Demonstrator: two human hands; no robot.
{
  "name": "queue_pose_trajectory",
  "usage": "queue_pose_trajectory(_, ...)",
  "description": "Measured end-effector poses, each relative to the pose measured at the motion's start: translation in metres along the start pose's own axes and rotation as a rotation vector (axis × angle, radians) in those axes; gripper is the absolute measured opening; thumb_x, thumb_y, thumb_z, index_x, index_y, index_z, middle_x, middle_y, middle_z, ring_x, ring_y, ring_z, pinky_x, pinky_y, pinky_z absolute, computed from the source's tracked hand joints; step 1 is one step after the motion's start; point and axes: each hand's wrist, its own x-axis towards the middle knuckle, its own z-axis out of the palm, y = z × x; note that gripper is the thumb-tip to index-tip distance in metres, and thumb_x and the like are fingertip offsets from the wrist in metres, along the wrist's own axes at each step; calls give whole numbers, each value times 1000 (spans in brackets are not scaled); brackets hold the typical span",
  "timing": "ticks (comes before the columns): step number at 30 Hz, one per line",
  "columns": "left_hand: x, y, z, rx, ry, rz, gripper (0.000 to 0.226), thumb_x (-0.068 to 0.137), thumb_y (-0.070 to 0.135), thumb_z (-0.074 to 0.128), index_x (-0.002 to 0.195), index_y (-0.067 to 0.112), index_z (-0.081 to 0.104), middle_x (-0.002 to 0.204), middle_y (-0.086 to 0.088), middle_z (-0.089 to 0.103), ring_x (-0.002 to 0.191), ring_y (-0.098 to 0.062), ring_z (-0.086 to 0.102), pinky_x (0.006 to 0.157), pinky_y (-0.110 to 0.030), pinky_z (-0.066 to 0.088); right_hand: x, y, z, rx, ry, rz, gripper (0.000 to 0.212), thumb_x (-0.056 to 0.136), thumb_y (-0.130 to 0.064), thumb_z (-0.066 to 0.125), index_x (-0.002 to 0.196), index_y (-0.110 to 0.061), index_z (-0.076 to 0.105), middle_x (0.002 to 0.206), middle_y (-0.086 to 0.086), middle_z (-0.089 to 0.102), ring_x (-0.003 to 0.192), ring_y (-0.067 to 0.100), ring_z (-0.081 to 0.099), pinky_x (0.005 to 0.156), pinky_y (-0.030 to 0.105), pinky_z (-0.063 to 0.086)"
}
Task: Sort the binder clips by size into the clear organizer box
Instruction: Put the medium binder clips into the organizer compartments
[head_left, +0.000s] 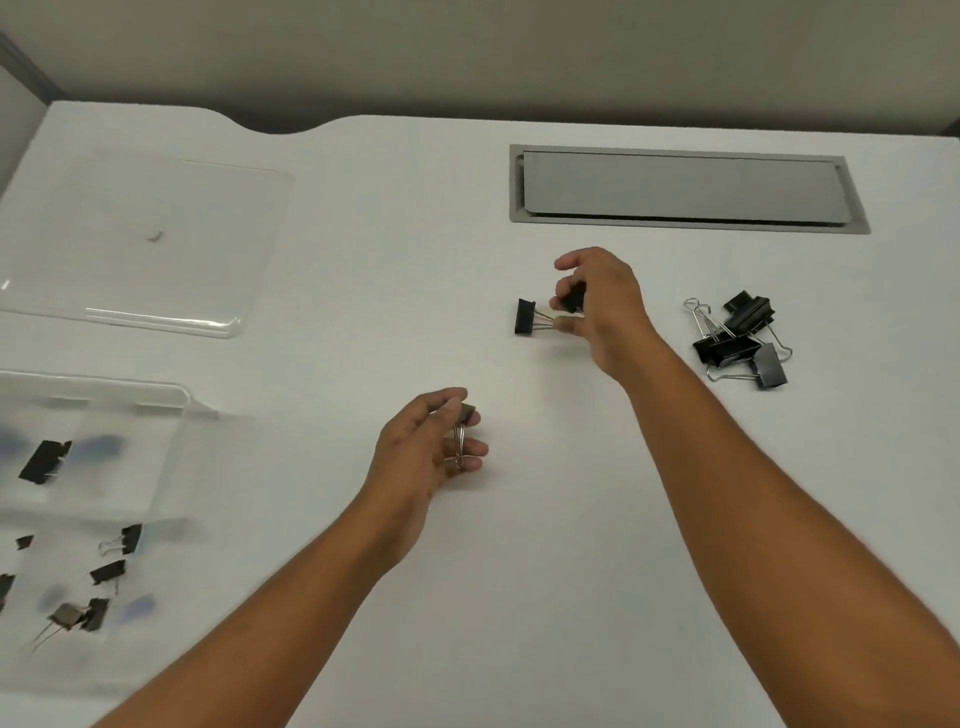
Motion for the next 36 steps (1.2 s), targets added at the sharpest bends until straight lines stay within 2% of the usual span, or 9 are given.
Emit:
queue_pose_trajectory(3, -14, -2, -14, -21, -14, -22, 24, 107, 21, 56, 125, 11, 69, 110, -12, 73, 84, -28, 69, 82, -40, 57, 7, 15, 5, -794, -86, -376, 30, 96, -42, 68, 118, -22, 65, 87, -2, 61, 84, 16, 60, 75, 31, 48)
queue_pose_trajectory(7, -23, 4, -33, -8, -4, 7, 22, 106, 22, 59, 123, 13, 71, 111, -12, 72, 83, -27, 70, 81, -39, 57, 7, 31, 11, -1066, -169, -343, 64, 80, -51, 84, 135, -27, 63, 119, 3, 65, 115, 23, 61, 93, 36, 51)
queue_pose_trajectory(13, -55, 21, -61, 44, -5, 107, 21, 106, 25, 61, 122, 19, 72, 114, -12, 74, 84, -21, 71, 78, -37, 57, -29, 34, 38, -847, -51, -333, 29, 81, -49, 83, 98, -27, 72, 79, -9, 59, 76, 13, 58, 66, 28, 45)
queue_pose_trajectory(17, -84, 33, -101, 123, 40, 231, 23, 94, 38, 72, 115, 29, 75, 112, -5, 76, 84, -17, 71, 75, -35, 55, -100, 35, 91, -438, -173, -221, 28, 85, -55, 79, 99, -31, 76, 72, 0, 56, 67, 14, 53, 63, 33, 45)
queue_pose_trajectory(23, -113, 68, -203, 422, 423, 558, 23, 92, 35, 79, 112, 34, 69, 103, 18, 73, 95, -7, 68, 79, -29, 52, -221, 55, 186, -84, -432, 28, 28, 97, -44, 67, 83, -21, 74, 92, 9, 62, 78, 17, 54, 60, 32, 43)
queue_pose_trajectory(25, -114, 79, -243, 634, 595, 658, 33, 91, 38, 80, 118, 38, 62, 107, 27, 65, 106, -13, 62, 87, -36, 51, -250, 64, 212, -53, -461, 21, 23, 100, -37, 66, 94, -18, 76, 87, 7, 60, 74, 16, 54, 59, 32, 43)
queue_pose_trajectory(28, -98, 92, -300, 858, 716, 581, 43, 89, 47, 79, 126, 43, 56, 117, 16, 60, 119, -22, 48, 93, -36, 38, -281, 74, 246, -71, -512, 6, 22, 99, -40, 69, 107, -22, 76, 76, 0, 59, 75, 14, 58, 62, 32, 46)
queue_pose_trajectory(31, -76, 99, -336, 982, 668, 447, 43, 87, 49, 80, 125, 43, 61, 122, -2, 56, 126, -28, 40, 94, -35, 29, -296, 78, 272, -134, -534, -4, 24, 94, -49, 72, 107, -30, 77, 75, -1, 61, 77, 14, 60, 66, 30, 49)
queue_pose_trajectory(36, -68, 97, -370, 959, 537, 379, 40, 85, 59, 78, 120, 44, 66, 120, 2, 63, 127, -24, 50, 94, -34, 32, -300, 65, 307, -205, -458, -102, 15, 96, -42, 72, 108, -35, 75, 78, 0, 63, 75, 12, 61, 67, 29, 51)
